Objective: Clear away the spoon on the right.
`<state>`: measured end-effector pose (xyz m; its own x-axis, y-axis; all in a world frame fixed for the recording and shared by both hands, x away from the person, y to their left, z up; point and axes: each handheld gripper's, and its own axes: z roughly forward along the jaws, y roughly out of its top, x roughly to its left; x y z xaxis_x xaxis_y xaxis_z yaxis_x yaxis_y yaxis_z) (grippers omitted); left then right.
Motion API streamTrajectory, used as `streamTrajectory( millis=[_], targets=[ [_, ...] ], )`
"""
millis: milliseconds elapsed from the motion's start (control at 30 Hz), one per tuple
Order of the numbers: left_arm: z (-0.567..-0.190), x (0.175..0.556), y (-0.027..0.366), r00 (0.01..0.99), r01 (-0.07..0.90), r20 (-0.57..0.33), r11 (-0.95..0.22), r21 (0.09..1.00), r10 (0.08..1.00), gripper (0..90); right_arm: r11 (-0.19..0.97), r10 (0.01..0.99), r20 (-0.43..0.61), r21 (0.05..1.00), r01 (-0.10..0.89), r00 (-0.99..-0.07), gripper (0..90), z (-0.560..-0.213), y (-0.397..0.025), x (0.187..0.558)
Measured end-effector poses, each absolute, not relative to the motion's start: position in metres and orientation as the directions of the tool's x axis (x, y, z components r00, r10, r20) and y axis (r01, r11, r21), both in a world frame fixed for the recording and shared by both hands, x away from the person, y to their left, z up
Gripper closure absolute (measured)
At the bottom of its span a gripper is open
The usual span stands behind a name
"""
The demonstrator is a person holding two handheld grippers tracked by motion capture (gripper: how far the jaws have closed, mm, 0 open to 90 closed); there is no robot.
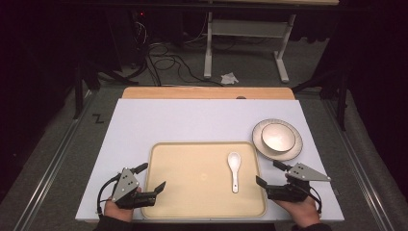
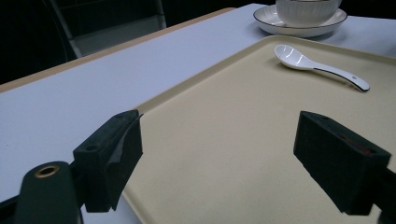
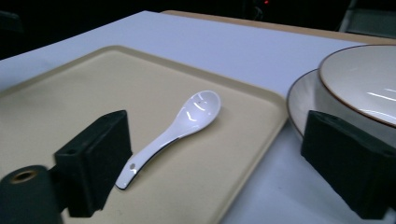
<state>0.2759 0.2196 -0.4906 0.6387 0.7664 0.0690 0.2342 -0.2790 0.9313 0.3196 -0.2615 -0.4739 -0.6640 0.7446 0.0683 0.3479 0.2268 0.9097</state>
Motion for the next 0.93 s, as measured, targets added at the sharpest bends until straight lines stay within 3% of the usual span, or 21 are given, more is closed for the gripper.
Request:
streamTrajectory(
  millis=[100,367,933],
  targets=[
    [-0.491,0.276,0.219,0.637,0.235,0.069,-0.279,0.931,0.768,15.9,0.213,0.758,0.064,0.916,0.339,-0.649,0.6,-0.472,-0.274,0.313],
    [-0.493,0.278,0.215,0.646,0.239,0.083,-0.304,0.922,0.759,15.9,0.157,0.778,0.088,0.932,0.328,-0.621,0.5,-0.473,-0.299,0.306],
    [-0.492,0.277,0.216,0.647,0.235,0.085,-0.304,0.923,0.758,15.9,0.169,0.779,0.089,0.923,0.346,-0.62,0.6,-0.477,-0.296,0.309]
  ],
)
